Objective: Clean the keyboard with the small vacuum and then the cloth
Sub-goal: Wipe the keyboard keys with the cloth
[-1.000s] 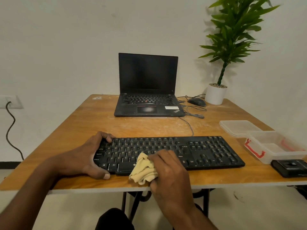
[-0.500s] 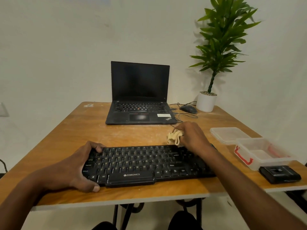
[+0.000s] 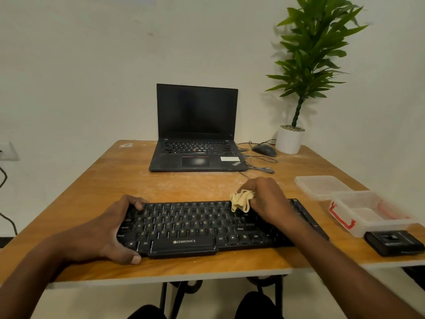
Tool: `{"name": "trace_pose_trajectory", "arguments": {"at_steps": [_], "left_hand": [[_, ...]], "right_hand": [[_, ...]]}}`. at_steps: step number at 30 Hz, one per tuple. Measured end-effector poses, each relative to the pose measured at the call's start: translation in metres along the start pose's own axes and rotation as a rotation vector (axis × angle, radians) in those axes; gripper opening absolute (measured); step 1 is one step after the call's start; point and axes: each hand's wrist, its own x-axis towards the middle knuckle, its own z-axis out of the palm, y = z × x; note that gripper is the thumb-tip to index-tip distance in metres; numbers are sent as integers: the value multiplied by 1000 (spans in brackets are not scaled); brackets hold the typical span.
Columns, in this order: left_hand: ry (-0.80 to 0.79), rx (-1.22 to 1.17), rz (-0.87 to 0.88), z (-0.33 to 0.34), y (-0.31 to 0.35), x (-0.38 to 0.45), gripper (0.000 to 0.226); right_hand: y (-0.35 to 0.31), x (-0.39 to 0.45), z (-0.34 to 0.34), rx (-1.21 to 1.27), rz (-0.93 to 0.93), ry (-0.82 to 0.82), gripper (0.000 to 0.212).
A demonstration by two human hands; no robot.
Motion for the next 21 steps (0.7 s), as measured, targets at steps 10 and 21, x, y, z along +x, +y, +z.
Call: {"name": "trace_pose_trajectory", "arguments": {"at_steps": [10,21], "left_hand": [[8,29,4,0,10,-4,110],[65,58,-4,2,9,-5,140]], "right_hand": [[-3,7,-3,28,69,-37,24],[-109,45,66,162,-149,-143,28]]}}
